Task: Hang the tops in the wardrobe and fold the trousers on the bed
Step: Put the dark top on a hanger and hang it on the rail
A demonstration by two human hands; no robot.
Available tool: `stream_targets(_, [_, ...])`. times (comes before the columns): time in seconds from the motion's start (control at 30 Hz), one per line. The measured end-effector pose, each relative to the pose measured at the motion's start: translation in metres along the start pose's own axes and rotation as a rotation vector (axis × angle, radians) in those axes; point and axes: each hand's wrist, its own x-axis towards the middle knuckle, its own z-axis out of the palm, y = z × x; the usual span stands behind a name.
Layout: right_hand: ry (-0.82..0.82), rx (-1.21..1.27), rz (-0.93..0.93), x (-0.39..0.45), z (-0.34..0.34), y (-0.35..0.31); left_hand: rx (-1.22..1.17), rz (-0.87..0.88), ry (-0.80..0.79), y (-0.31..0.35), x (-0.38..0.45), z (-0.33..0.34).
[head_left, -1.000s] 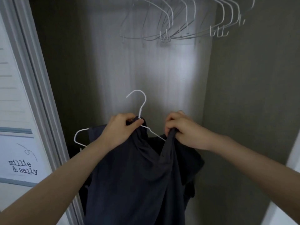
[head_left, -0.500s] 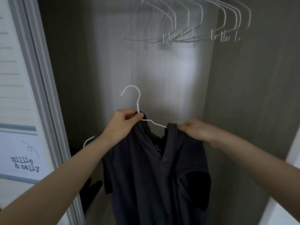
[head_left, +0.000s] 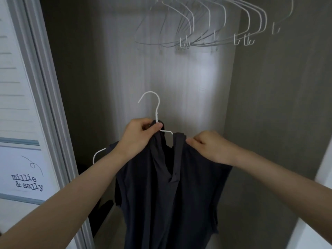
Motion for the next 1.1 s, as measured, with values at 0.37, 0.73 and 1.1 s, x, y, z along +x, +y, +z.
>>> stream_targets(0.37, [0.286, 0.504, 0.083, -0.007, -0.023, 0.028, 0.127, 0.036, -0.057, -0.043, 0.013, -0.072])
stream_targets(0.73, [0.171, 0.203, 0.103, -0.013, -0.046, 0.043, -0.166, -0.118, 0.104, -0.055, 0.021, -0.073])
stream_targets(1.1, [0.194, 0.611, 0.152, -0.032, -0.063, 0.002, 0.41, 0.212, -0.222, -0.016, 0.061, -0.054])
